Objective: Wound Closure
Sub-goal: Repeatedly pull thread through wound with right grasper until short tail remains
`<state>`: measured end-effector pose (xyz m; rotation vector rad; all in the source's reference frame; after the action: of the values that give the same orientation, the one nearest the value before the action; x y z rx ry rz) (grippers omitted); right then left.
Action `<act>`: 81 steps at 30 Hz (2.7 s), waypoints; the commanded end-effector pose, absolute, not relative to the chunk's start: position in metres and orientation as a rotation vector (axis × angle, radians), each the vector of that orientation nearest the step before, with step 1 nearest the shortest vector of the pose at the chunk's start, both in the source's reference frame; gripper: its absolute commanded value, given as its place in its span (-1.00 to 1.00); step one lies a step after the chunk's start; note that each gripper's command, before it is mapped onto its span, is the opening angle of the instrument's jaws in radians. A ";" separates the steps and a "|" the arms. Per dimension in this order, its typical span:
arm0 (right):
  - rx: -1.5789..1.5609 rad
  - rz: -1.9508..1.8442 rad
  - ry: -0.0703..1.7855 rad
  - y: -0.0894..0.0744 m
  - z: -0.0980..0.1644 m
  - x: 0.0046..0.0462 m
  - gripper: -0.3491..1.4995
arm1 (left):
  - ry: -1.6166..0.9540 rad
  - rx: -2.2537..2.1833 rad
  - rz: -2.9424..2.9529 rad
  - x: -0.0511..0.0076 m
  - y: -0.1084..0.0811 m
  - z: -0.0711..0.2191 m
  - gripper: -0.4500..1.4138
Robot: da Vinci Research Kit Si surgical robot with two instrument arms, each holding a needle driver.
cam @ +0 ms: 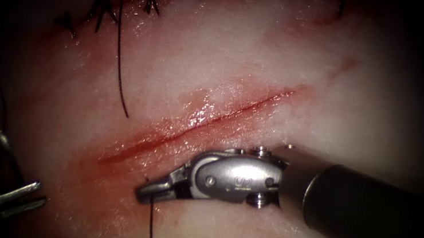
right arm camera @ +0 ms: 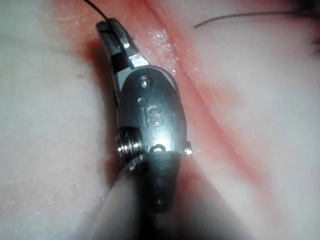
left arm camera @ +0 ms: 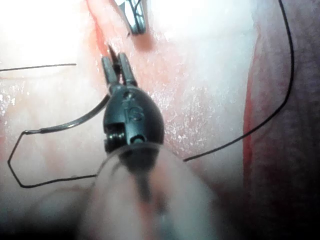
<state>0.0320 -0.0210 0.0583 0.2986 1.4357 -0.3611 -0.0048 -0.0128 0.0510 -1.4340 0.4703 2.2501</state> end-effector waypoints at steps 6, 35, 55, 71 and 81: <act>0.487 -0.488 1.332 -0.031 0.054 0.0281 -1.00 | 0.472 -1.444 2.251 -0.0057 -0.013 0.052 -1.00; 0.244 -0.326 1.460 -0.018 0.059 0.0350 0.73 | 0.466 -1.443 2.270 -0.0056 -0.013 0.052 -1.00; 0.274 -0.402 1.443 -0.019 0.060 0.0358 -1.00 | 0.467 -1.441 2.272 -0.0053 -0.013 0.052 -1.00; 0.538 -0.620 1.400 -0.034 0.051 0.0274 -1.00 | 0.468 -1.444 2.271 -0.0057 -0.013 0.052 -1.00; 0.521 -0.509 1.471 -0.034 0.050 0.0289 0.64 | 0.467 -1.443 2.274 -0.0056 -0.013 0.052 -1.00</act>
<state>0.0280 -0.0342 0.0491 0.5146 1.4659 -0.4842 -0.0052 -0.0134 0.0516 -1.4406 0.4655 2.2749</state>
